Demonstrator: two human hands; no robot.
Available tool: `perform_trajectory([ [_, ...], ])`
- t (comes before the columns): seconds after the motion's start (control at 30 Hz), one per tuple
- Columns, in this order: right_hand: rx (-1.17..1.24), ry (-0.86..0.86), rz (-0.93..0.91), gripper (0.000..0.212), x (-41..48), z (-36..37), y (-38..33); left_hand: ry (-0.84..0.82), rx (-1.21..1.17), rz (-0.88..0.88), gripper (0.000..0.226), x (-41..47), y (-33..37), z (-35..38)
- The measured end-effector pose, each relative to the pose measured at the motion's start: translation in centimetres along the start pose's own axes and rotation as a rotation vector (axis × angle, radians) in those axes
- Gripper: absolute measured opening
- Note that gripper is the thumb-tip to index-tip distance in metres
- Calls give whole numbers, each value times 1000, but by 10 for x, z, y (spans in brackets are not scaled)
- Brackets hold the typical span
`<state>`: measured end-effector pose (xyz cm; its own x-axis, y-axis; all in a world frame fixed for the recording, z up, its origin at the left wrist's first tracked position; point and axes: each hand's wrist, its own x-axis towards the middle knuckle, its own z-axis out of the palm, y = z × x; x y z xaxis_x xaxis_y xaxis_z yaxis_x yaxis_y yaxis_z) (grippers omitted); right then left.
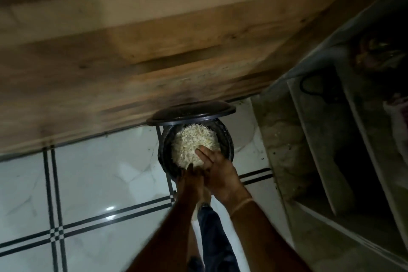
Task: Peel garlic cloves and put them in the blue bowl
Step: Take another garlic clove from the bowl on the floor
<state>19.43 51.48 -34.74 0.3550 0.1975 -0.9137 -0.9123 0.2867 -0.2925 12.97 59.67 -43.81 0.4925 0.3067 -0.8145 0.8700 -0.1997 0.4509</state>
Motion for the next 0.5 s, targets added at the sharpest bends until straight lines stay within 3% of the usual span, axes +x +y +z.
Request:
perform_trajectory([
  [0.03, 37, -1, -21, 43, -28, -2, -5, -61, -9, -29, 74, -14, -1, -11],
  [0.1, -38, 48, -92, 35, -85, -12, -11, -46, 78, -29, 59, -74, 30, -37],
  [0.23, -341, 194, -394, 23, -193, -47, -15, 55, 278, 205, 56, -203, 90, -57],
  [0.33, -419, 298, -605, 16, -270, -82, -10, 51, 347, 404, 52, -287, 123, -47],
  [0.5, -596, 532, -885, 44, -373, -156, -6, 23, 499, 780, 49, -401, 171, -2],
])
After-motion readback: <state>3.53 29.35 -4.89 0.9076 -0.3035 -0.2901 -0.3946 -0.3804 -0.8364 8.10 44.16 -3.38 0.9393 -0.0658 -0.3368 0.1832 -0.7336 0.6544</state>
